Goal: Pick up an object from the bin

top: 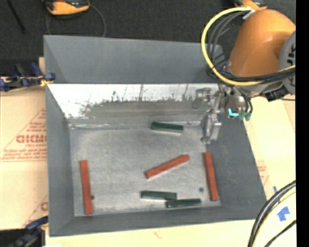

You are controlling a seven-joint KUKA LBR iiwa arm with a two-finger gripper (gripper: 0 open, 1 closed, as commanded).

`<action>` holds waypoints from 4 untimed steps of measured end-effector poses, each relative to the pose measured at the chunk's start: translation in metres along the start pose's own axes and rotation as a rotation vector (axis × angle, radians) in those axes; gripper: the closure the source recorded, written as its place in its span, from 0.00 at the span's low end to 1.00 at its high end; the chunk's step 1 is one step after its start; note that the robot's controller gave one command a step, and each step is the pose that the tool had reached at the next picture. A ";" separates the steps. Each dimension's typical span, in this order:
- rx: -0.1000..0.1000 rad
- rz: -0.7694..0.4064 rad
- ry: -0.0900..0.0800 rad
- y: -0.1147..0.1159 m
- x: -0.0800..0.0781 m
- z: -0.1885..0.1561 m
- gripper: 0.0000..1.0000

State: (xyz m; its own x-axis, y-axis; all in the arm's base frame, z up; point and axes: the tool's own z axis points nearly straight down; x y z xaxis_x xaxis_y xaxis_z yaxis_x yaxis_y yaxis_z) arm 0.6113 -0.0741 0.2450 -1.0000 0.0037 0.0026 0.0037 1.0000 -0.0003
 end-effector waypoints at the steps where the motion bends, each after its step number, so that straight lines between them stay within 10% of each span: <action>1: 0.000 -0.187 0.001 0.015 0.029 0.119 0.00; 2: -0.001 -0.173 -0.002 0.016 0.049 0.178 0.00; 3: 0.001 -0.175 -0.009 0.015 0.046 0.174 1.00; 4: 0.004 -0.133 -0.016 -0.004 0.041 0.015 1.00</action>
Offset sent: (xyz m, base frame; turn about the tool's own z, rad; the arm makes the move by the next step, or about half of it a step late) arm -0.0281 0.0158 -0.1156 -0.1870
